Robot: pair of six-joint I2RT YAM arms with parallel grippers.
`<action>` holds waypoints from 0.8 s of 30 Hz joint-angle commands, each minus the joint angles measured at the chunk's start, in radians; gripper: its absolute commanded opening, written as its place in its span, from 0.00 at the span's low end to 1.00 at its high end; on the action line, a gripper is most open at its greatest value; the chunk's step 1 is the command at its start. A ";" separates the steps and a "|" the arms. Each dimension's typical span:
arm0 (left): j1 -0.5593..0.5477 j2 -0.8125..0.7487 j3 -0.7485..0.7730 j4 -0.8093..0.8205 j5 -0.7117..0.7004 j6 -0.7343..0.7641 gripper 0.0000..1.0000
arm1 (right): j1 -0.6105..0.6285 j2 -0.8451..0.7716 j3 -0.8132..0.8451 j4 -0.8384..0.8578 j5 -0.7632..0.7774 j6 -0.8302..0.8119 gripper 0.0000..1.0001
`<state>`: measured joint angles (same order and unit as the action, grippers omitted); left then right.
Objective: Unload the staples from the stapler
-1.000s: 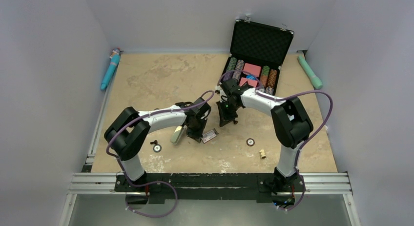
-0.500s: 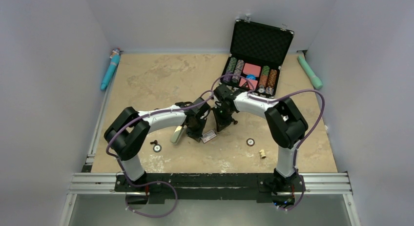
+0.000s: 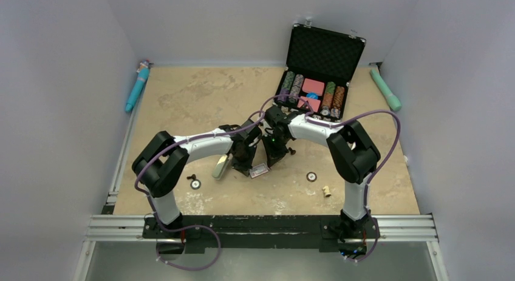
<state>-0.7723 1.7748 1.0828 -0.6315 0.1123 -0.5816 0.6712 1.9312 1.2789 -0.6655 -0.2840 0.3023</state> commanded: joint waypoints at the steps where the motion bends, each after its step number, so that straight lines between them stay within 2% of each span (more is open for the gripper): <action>1: -0.012 0.020 0.040 0.083 0.027 0.022 0.00 | 0.032 -0.019 0.024 0.042 -0.104 -0.029 0.00; 8: -0.009 0.000 0.038 0.056 0.006 0.030 0.00 | 0.019 -0.045 0.012 0.028 -0.082 -0.020 0.00; 14: -0.006 -0.088 0.057 -0.028 -0.053 0.053 0.00 | -0.058 -0.109 -0.013 -0.014 0.017 -0.001 0.00; 18: -0.005 -0.122 0.046 -0.060 -0.077 0.039 0.00 | -0.062 -0.106 -0.030 0.000 0.053 0.011 0.11; 24: -0.006 -0.131 -0.024 -0.028 -0.057 -0.003 0.00 | -0.062 -0.101 -0.071 0.046 0.094 0.058 0.12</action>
<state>-0.7746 1.6653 1.0950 -0.6754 0.0616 -0.5587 0.6033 1.8500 1.2354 -0.6487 -0.2432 0.3214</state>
